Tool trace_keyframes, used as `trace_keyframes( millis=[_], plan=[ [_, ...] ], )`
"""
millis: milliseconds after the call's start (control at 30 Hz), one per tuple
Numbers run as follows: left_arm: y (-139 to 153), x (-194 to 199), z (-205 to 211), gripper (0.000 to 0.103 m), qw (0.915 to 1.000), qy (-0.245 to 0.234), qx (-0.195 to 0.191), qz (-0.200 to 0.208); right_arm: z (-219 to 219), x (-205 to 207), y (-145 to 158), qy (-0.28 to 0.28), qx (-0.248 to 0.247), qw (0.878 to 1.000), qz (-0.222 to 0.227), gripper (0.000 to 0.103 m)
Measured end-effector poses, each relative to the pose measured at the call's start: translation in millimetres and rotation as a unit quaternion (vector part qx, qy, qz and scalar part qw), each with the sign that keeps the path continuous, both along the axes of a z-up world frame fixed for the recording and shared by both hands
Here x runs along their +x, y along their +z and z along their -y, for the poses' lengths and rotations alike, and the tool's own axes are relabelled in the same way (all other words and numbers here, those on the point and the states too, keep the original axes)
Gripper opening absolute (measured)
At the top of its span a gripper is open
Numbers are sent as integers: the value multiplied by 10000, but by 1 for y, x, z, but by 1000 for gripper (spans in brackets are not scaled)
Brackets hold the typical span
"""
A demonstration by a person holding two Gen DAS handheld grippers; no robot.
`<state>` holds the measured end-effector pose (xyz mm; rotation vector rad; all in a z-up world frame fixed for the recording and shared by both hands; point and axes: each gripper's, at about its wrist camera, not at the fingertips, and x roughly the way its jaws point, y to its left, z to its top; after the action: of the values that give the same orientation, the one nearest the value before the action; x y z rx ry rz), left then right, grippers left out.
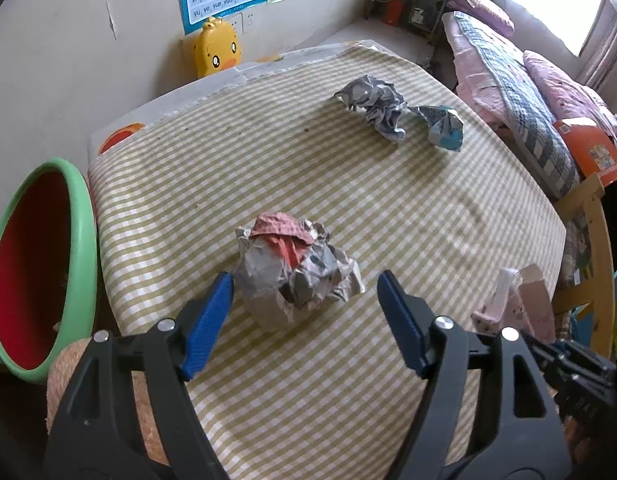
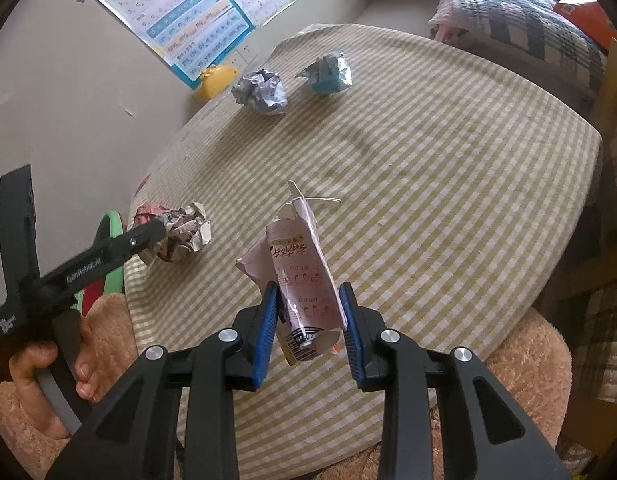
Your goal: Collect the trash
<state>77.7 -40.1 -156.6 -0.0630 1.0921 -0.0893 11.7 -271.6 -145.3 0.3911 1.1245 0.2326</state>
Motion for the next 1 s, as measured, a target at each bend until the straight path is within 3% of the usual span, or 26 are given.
trace_keyframes(
  millis=[267,300,333,367,533,1000],
  plan=[
    [-14,18,5,71,9998,-3,113,-181,-6,0,5,-7,-21,10000,18,30],
    [-16,20,5,69,9997,-2,73,-219,-7,-1,6,6,-35,10000,28,30],
    [-18,22,5,55,9996,7,49,-271,-8,-1,7,17,-47,10000,36,30],
    [-20,23,6,51,9994,10,47,-329,-9,-1,8,25,-53,10000,47,30],
    [-12,13,2,40,9996,-88,-129,-234,-13,-3,17,26,-55,9999,141,30],
    [60,-36,-26,40,9965,-24,-376,745,-51,3,71,341,-367,9957,775,30]
  ],
)
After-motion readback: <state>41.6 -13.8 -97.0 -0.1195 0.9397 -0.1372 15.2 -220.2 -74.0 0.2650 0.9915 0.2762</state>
